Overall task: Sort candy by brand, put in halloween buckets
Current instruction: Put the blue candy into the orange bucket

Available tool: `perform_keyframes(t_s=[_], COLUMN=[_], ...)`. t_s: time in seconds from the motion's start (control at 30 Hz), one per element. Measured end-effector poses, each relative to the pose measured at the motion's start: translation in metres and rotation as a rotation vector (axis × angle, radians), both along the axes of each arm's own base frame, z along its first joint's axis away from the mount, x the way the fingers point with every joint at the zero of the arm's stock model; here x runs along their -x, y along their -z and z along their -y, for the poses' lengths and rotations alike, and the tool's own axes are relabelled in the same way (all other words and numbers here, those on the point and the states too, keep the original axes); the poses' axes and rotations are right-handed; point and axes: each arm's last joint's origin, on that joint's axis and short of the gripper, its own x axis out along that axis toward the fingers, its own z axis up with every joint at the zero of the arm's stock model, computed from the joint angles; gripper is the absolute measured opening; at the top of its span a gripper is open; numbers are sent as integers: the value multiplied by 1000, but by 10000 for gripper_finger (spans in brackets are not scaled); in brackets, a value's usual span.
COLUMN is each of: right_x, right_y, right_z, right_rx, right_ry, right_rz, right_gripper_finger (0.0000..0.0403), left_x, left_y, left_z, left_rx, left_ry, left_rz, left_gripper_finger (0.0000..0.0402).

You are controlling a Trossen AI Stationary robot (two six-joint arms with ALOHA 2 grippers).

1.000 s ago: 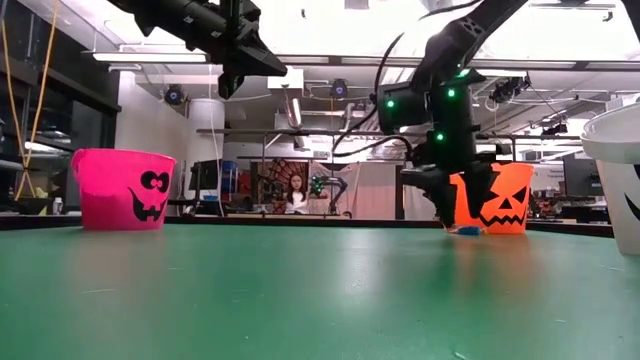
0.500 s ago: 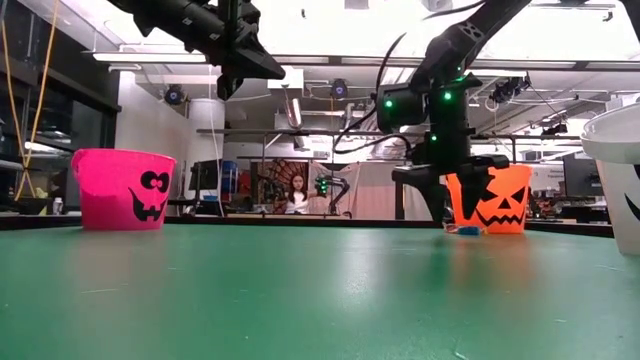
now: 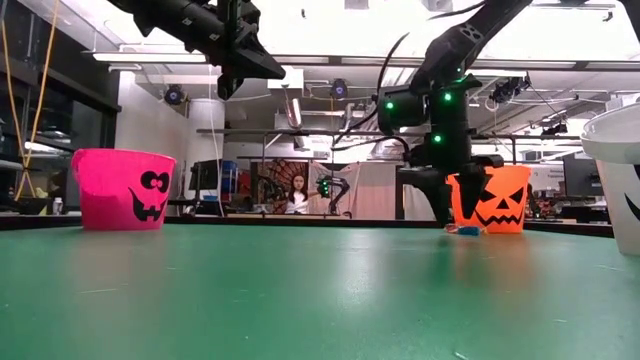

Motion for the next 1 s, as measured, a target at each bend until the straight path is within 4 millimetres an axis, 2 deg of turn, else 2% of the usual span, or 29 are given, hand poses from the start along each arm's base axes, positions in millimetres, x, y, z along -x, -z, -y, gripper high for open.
perform_keyframes(t_s=[0.07, 0.13, 0.33, 0.67, 0.77, 0.87, 0.93, 1.0], right_x=[-2, -6, -13, -14, -1, 28, 46, 51], right_y=[0, 0, 0, -1, -1, 1, 0, -5], right_z=[0, -4, -23, -38, -43, -50, -54, -55], right_rx=[-15, -4, 51, 204, 215, 208, 198, 190], right_ry=[126, 179, 229, 410, 439, 530, 587, 602], right_rz=[65, 101, 123, 148, 140, 169, 275, 445], right_gripper_finger=[254, 254, 254, 254, 254, 254, 254, 254], left_x=[0, 0, 0, 1, 1, 1, 1, 1], left_y=[0, 0, 0, 3, 3, 3, 3, 3], left_z=[0, 0, 0, 0, 0, 0, 0, 0], left_rx=[0, 0, -1, -5, -7, -13, -13, -14], left_ry=[0, 0, 1, 9, 10, 13, 13, 13], left_rz=[0, 0, 0, -33, -33, -34, -33, -30], left_gripper_finger=[0, 0, 0, 0, 0, 0, 0, 0])
